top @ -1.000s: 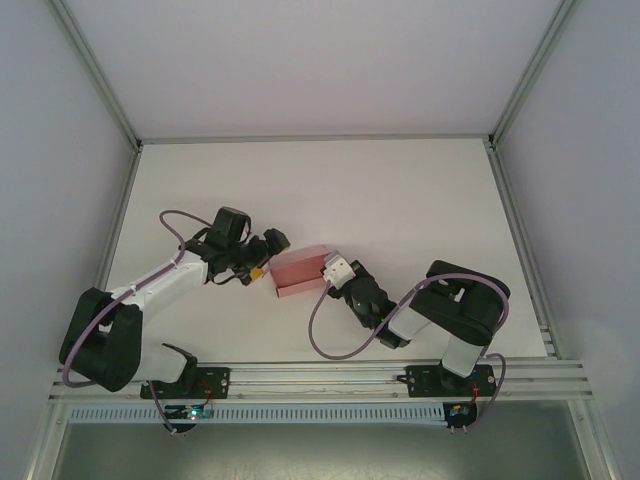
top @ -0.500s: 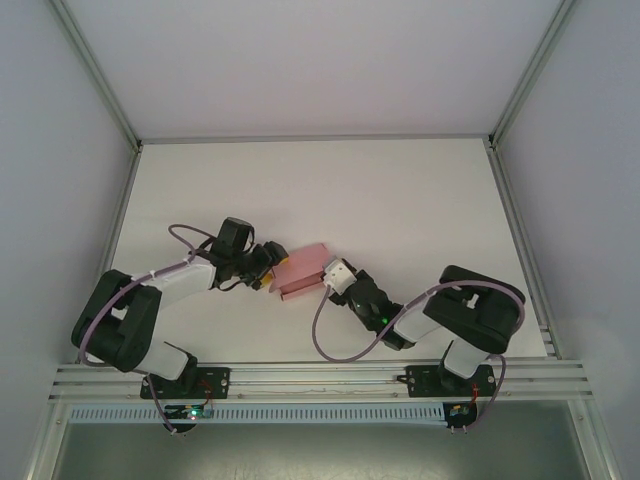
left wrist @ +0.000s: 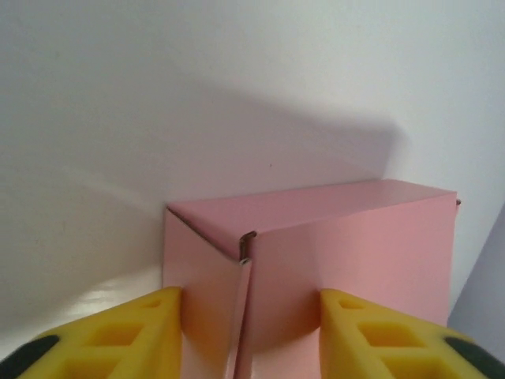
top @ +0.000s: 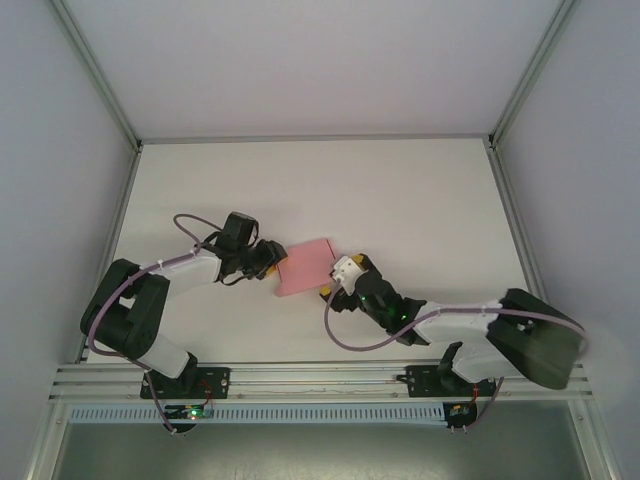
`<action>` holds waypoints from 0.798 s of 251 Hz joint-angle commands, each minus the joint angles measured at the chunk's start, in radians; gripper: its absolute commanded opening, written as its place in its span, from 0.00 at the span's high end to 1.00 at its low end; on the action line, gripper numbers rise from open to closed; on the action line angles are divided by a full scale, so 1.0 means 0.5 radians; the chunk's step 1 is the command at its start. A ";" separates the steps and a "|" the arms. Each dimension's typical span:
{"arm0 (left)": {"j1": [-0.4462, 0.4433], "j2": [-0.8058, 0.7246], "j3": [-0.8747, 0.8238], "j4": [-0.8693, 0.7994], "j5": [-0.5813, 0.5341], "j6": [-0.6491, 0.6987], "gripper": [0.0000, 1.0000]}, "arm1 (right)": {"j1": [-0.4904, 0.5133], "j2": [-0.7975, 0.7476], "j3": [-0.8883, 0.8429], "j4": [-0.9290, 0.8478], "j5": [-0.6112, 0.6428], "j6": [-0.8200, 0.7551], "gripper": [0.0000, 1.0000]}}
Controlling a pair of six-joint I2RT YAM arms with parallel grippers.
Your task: Assemble paper box
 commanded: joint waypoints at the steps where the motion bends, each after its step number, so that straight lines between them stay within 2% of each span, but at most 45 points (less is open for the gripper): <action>1: 0.022 0.041 0.072 -0.206 -0.203 0.246 0.62 | -0.071 -0.245 0.021 -0.489 -0.176 0.296 0.02; 31: 0.022 0.073 0.123 -0.199 -0.212 0.366 0.61 | -0.184 -0.572 0.009 -0.801 -0.306 0.440 0.02; 52: 0.025 0.094 0.184 -0.245 -0.230 0.447 0.59 | -0.302 -0.768 0.028 -0.893 -0.461 0.490 0.02; 78: 0.024 0.136 0.244 -0.280 -0.222 0.529 0.59 | -0.531 -0.810 0.147 -0.898 -0.773 0.575 0.02; 108: 0.023 0.203 0.257 -0.214 -0.138 0.545 0.60 | -0.739 -0.544 0.435 -0.950 -0.957 0.780 0.02; 144: 0.023 0.275 0.257 -0.139 -0.061 0.546 0.60 | -0.790 0.025 0.813 -1.094 -1.172 0.836 0.03; 171: 0.023 0.304 0.275 -0.137 -0.028 0.575 0.61 | -0.795 0.389 1.100 -1.342 -1.165 0.776 0.07; 200: 0.021 0.324 0.293 -0.159 -0.027 0.595 0.61 | -0.798 0.599 1.181 -1.349 -1.152 0.742 0.10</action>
